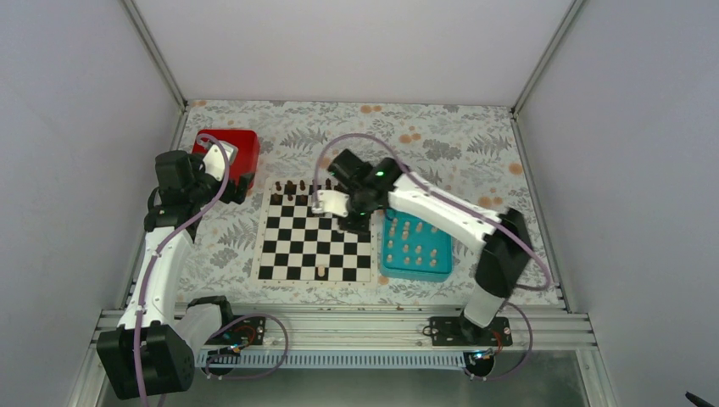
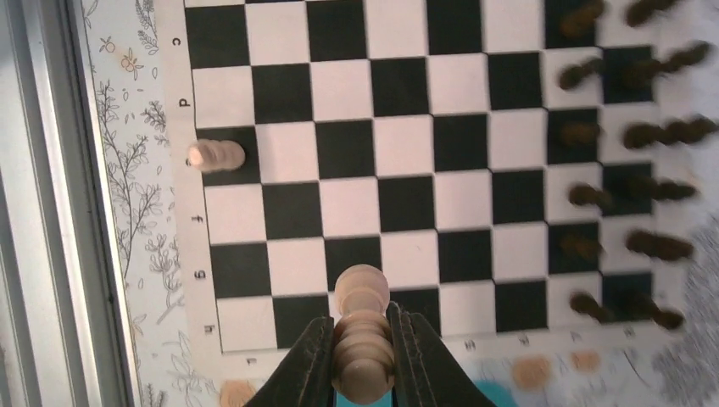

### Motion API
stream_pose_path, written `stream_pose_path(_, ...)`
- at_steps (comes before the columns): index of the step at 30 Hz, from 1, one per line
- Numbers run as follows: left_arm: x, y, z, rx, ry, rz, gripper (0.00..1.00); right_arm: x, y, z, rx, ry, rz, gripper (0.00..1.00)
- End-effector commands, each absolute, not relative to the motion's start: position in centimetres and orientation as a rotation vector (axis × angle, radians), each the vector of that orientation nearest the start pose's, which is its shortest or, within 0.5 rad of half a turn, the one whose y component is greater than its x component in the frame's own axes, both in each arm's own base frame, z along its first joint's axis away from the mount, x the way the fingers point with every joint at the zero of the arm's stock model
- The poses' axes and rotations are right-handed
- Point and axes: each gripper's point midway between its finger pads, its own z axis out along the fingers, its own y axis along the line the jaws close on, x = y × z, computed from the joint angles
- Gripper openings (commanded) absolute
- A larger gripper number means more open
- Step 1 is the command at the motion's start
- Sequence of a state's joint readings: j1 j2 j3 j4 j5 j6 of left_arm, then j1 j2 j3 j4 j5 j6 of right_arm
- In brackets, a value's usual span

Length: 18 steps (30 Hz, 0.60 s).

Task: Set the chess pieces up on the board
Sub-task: Place the chess piece on the chessboard.

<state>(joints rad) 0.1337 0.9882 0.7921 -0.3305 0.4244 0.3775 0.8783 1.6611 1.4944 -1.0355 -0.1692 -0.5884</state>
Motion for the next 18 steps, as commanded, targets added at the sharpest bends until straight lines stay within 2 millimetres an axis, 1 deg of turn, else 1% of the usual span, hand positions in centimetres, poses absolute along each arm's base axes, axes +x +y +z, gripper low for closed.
stream_pose_path(1,33.3,-2.3,23.4,0.479,1.976,-0.108,1.00,19.6,36.1,13.7,-2.071,2.021,0.336,0.06)
stream_pose_path(3,33.3,-2.2,23.2,0.478,1.979,-0.104,1.00,18.5,38.2,13.1,-2.126,1.976,0.362,0.06)
stream_pose_path(5,33.3,-2.1,23.1,0.474,1.983,-0.102,1.00,17.4,39.7,12.2,-2.180,1.947,0.380,0.06)
stream_pose_path(9,33.3,-2.0,22.9,0.473,1.986,-0.100,1.00,15.6,41.6,10.1,-2.269,1.896,0.378,0.06)
stream_pose_path(10,33.4,-2.0,22.8,0.474,1.986,-0.101,1.00,15.3,41.8,9.3,-2.291,1.896,0.374,0.06)
stream_pose_path(12,33.4,-2.1,22.7,0.475,1.988,-0.101,1.00,14.9,42.0,8.4,-2.318,1.890,0.366,0.06)
stream_pose_path(18,33.4,-2.1,22.7,0.478,1.987,-0.105,1.00,14.7,42.5,7.1,-2.338,1.877,0.357,0.06)
